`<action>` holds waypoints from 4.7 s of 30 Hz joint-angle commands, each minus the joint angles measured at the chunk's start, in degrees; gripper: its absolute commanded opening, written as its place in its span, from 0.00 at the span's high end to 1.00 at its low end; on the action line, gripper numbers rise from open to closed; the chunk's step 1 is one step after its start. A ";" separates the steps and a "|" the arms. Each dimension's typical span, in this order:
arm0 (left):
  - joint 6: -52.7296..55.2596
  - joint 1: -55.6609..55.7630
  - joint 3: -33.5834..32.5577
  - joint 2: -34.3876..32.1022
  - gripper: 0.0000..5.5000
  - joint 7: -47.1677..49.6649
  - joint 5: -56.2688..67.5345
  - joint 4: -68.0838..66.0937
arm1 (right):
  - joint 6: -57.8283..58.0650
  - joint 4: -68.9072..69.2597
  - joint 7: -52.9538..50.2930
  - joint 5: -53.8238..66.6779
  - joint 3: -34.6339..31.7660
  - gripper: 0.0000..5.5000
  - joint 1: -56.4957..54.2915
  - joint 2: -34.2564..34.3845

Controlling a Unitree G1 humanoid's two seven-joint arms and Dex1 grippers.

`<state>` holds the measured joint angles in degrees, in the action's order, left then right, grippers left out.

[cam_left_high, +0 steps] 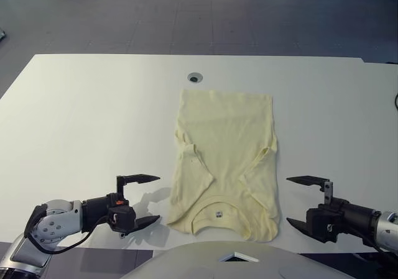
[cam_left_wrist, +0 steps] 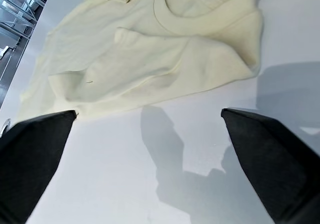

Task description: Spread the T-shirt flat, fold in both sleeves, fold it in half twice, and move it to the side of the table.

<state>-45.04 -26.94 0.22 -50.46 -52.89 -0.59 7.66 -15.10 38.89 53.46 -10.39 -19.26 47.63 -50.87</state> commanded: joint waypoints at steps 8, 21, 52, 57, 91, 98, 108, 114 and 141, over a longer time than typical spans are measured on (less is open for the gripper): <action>-2.04 2.72 5.27 0.33 0.02 3.19 -5.53 -3.43 | -3.50 -1.95 -0.57 -6.49 8.11 0.02 1.68 0.84; -2.97 4.19 10.27 0.50 0.02 6.96 -7.14 -5.11 | -1.72 -3.67 -6.70 -11.35 10.61 0.02 -1.22 3.21; -3.23 6.75 18.11 -0.64 0.79 7.76 -10.35 -6.06 | -4.46 -6.06 -6.40 -10.88 15.30 0.78 -2.25 0.99; -3.01 6.46 19.17 -0.68 0.94 7.52 -10.55 -5.86 | -4.34 -6.50 -5.85 -9.58 15.34 0.93 -2.41 0.49; 31.15 -0.66 2.74 -13.36 1.00 -4.90 28.90 24.69 | 22.93 -6.01 17.62 47.86 4.72 0.98 -20.79 -8.22; 36.72 -4.76 -3.28 -14.15 1.00 -9.46 32.21 27.93 | 29.65 -3.68 21.75 56.16 0.89 0.98 -19.87 -8.13; 52.95 -3.68 -14.35 -12.75 1.00 -9.10 49.05 34.56 | 38.77 -3.81 20.36 65.72 -2.10 0.98 -21.97 -6.23; 59.07 -5.47 -19.86 -11.82 1.00 -11.25 55.37 37.09 | 42.89 -3.02 20.98 70.67 -4.60 0.98 -21.56 -5.62; 72.35 -18.90 -38.91 -5.68 1.00 -29.11 60.47 44.71 | 49.47 3.54 37.62 71.54 -12.27 0.98 -13.04 -5.81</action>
<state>26.91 -45.42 -37.85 -56.76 -80.98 60.76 51.68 35.11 41.75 90.69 62.43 -31.95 34.37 -56.65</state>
